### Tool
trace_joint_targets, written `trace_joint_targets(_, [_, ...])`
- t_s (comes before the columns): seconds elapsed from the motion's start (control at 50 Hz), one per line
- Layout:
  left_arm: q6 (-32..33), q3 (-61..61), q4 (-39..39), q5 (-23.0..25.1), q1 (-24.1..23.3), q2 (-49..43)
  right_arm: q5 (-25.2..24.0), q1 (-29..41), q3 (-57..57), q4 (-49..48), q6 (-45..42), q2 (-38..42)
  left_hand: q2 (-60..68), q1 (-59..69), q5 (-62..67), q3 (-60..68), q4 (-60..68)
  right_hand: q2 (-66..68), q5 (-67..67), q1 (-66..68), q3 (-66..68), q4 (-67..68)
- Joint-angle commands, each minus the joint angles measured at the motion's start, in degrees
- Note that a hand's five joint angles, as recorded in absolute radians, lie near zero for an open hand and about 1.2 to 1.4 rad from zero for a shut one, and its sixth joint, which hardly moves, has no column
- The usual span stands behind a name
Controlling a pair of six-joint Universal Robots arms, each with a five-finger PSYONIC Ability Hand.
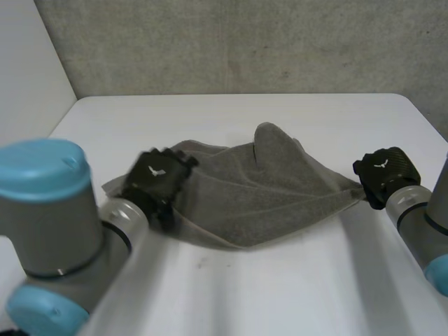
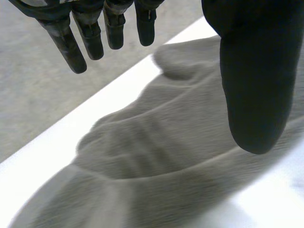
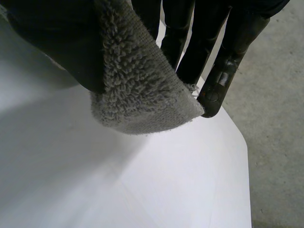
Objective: Fold the laundry
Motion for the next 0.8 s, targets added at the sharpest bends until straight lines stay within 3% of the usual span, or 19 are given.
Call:
trace_joint_targets(0.02, [0.3, 0.7, 0.2, 10.6, 12.1, 0.1, -3.4, -2.6, 0.8, -2.6, 0.1, 0.4, 1.6, 1.2, 0.2, 1.5, 1.6, 12.6, 13.9, 24.6, 12.2, 11.7])
trace_joint_targets(0.1, [0.5, 0.8, 0.6, 20.3, 17.5, -1.4, -3.7, -2.6, 1.1, -3.6, 0.1, 0.8, 5.8, 5.3, 4.4, 5.7, 5.8, 12.6, 13.9, 24.6, 12.2, 11.7])
trace_joint_targets(0.2, [0.8, 3.5, 0.7, 23.4, 18.9, -6.2, -3.7, -2.2, 1.5, -3.7, 0.1, 1.5, 18.4, 18.0, 17.1, 18.3, 18.4, 12.6, 13.9, 24.6, 12.2, 11.7])
trace_joint_targets(0.4, [4.5, 11.9, 0.0, 22.8, 19.0, -15.4, -3.7, -1.9, 2.1, -3.6, -0.1, 2.1, 21.7, 21.2, 20.3, 21.5, 21.6, 12.6, 13.9, 24.6, 12.2, 11.7])
trace_joint_targets(0.54, [9.1, 14.9, 0.2, 16.7, 18.9, -19.7, -3.7, -1.9, 2.4, -3.7, -0.5, 2.3, 23.2, 22.7, 21.8, 23.0, 23.1, 12.6, 13.9, 24.6, 12.2, 11.7])
trace_joint_targets(0.8, [12.5, 15.4, 0.1, 14.1, 18.8, -21.6, -3.8, -1.9, 2.6, -3.7, -0.8, 2.5, 25.8, 25.4, 24.5, 25.7, 25.8, 12.6, 13.9, 24.6, 12.2, 11.7])
